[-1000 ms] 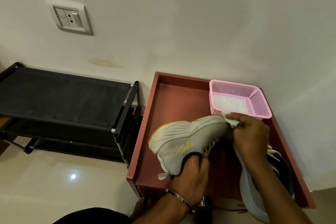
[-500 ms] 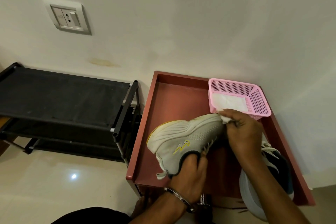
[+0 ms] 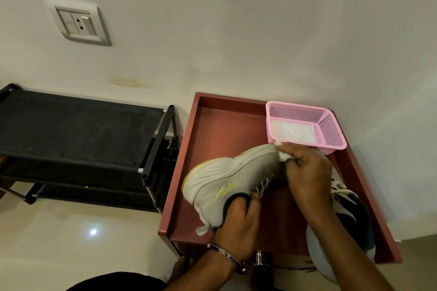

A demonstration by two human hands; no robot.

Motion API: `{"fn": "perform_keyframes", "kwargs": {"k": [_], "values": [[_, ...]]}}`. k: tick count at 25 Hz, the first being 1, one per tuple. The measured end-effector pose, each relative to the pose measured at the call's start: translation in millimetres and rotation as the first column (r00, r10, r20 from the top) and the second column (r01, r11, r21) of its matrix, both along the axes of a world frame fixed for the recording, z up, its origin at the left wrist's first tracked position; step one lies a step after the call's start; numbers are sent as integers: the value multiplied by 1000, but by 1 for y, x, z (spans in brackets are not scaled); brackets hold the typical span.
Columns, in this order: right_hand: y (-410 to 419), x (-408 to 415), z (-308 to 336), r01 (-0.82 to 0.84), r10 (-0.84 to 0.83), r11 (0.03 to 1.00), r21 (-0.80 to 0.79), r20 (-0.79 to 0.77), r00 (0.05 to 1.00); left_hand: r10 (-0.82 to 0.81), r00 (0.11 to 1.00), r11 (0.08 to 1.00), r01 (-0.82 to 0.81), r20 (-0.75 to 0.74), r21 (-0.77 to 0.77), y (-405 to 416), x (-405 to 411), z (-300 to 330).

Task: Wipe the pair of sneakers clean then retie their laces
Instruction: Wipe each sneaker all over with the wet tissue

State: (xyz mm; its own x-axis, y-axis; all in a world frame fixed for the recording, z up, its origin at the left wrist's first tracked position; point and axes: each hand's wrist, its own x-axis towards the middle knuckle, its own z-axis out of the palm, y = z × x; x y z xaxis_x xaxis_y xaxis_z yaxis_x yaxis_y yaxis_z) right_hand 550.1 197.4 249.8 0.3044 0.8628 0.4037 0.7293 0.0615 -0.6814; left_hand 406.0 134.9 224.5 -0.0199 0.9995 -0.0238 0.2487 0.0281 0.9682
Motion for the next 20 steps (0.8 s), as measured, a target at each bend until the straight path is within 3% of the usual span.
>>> {"fn": "perform_keyframes", "kwargs": {"k": [3, 4, 5, 9, 11, 14, 15, 18, 20], "values": [[-7, -33, 2, -326, 315, 941, 90, 111, 942, -30, 997, 993, 37, 65, -111, 1, -1, 7], [-6, -32, 0, -360, 341, 927, 100, 166, 925, -31, 996, 986, 45, 87, -159, 0, -2, 11], [-3, -26, -2, -321, 301, 942, 94, 180, 937, -23, 995, 981, 42, 100, -190, -1, -3, 14], [0, 9, 0, 108, -108, 994, -7, 19, 994, 7, 990, 979, 22, 138, -203, -3, -5, 19], [-1, 1, 4, 48, -48, 999, 9, 25, 999, 27, 987, 981, 5, 158, -196, -3, -4, 22], [-2, -19, 2, -211, 209, 977, 21, 72, 975, 85, 984, 976, -51, 155, -212, -4, -3, 23], [0, -16, 1, -207, 206, 978, 12, 77, 976, 108, 982, 974, -73, 157, -214, -5, -2, 23], [7, 11, 1, 70, -67, 995, -68, 51, 996, 134, 978, 972, -98, 162, -212, -7, -2, 23], [4, 15, 1, 140, -138, 984, -107, 23, 990, 151, 975, 963, -109, 160, -245, -9, -1, 23]]}}
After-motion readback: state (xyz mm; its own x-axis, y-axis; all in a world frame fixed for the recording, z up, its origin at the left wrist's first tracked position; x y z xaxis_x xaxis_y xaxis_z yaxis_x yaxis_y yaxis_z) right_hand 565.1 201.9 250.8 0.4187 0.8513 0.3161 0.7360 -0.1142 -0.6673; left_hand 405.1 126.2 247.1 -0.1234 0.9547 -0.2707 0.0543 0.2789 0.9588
